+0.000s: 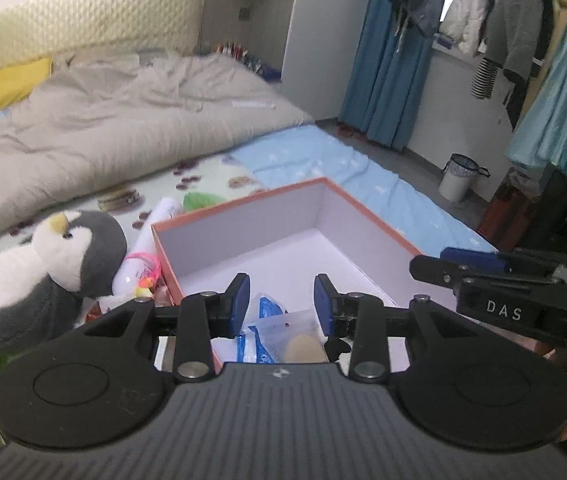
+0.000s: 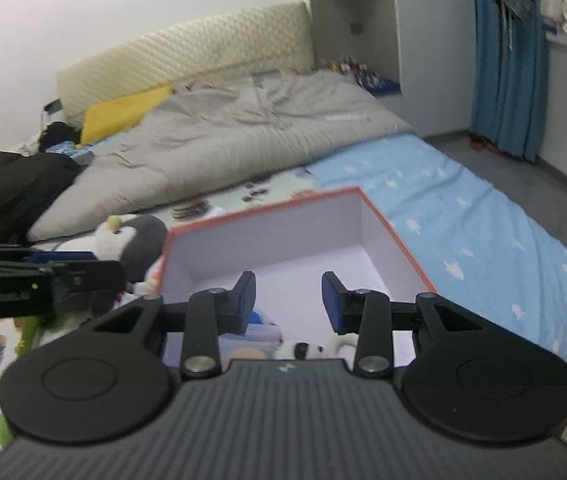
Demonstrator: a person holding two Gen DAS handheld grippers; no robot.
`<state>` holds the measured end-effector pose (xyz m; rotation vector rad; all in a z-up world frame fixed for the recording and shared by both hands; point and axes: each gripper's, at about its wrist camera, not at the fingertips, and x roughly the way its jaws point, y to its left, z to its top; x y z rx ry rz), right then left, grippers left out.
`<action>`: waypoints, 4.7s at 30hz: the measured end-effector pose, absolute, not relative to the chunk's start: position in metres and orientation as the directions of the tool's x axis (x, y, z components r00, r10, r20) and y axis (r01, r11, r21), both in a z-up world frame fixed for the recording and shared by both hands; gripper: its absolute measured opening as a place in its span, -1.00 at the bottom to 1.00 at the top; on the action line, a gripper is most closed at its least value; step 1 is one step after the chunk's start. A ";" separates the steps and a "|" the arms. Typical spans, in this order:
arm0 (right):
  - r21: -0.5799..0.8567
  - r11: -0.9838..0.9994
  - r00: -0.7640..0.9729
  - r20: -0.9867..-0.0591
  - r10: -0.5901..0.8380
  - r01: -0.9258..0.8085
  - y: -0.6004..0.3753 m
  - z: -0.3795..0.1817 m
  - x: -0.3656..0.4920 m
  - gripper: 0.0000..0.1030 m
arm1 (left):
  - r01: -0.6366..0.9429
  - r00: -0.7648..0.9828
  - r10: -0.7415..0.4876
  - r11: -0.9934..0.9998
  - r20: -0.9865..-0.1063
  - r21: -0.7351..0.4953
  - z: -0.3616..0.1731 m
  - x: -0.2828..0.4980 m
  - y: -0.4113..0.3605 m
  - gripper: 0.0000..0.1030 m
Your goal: Organize soft objects
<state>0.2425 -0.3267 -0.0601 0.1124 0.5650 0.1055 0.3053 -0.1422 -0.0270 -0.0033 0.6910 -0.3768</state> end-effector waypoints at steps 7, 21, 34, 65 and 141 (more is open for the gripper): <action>0.138 0.983 0.865 -0.471 0.172 -0.121 -0.309 -0.053 0.209 -0.23 | 0.326 0.737 -0.341 0.936 -0.583 -0.136 -0.025 0.265 -0.125 -0.21; 0.178 0.975 0.878 -0.434 0.201 -0.135 -0.276 -0.067 0.144 -0.23 | 0.274 0.760 -0.331 0.943 -0.559 -0.187 -0.035 0.189 -0.076 -0.21; 0.169 0.969 0.856 -0.458 0.239 -0.180 -0.235 -0.083 0.097 -0.23 | 0.198 0.760 -0.305 0.950 -0.575 -0.243 -0.058 0.130 -0.027 -0.21; 0.049 0.918 0.729 -0.592 0.344 -0.393 -0.106 -0.140 0.264 -0.03 | 0.040 0.709 -0.273 0.936 -0.650 -0.350 -0.207 0.251 0.069 -0.01; 0.044 0.941 0.626 -0.736 0.259 -0.336 -0.108 -0.202 0.237 -0.43 | 0.047 0.695 -0.330 0.908 -0.639 -0.417 -0.236 0.290 0.089 -0.23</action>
